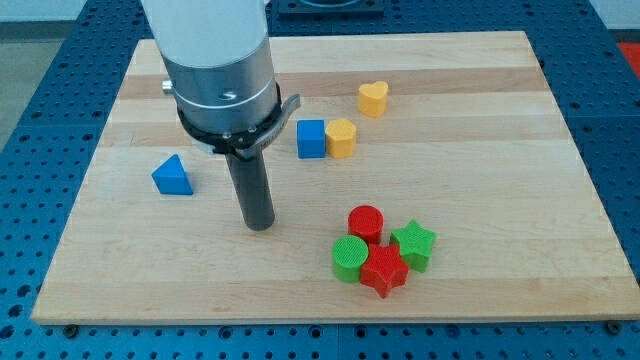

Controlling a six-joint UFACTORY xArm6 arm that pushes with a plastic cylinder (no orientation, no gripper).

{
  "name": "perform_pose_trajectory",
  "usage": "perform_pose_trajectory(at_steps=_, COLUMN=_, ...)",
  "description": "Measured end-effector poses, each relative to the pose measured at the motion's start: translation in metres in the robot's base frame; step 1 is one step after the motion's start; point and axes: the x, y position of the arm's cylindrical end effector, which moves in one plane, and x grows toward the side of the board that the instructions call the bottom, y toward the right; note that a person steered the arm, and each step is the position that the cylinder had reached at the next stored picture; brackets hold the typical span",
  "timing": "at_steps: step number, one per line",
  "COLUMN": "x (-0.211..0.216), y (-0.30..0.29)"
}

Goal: Move the blue triangle towards the center of the board

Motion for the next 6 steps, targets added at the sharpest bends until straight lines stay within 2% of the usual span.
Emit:
perform_pose_trajectory(at_steps=1, x=0.061, y=-0.029)
perform_pose_trajectory(at_steps=2, x=0.085, y=-0.104)
perform_pose_trajectory(at_steps=3, x=0.049, y=-0.155)
perform_pose_trajectory(at_steps=4, x=-0.008, y=-0.161)
perform_pose_trajectory(at_steps=6, x=-0.058, y=-0.119)
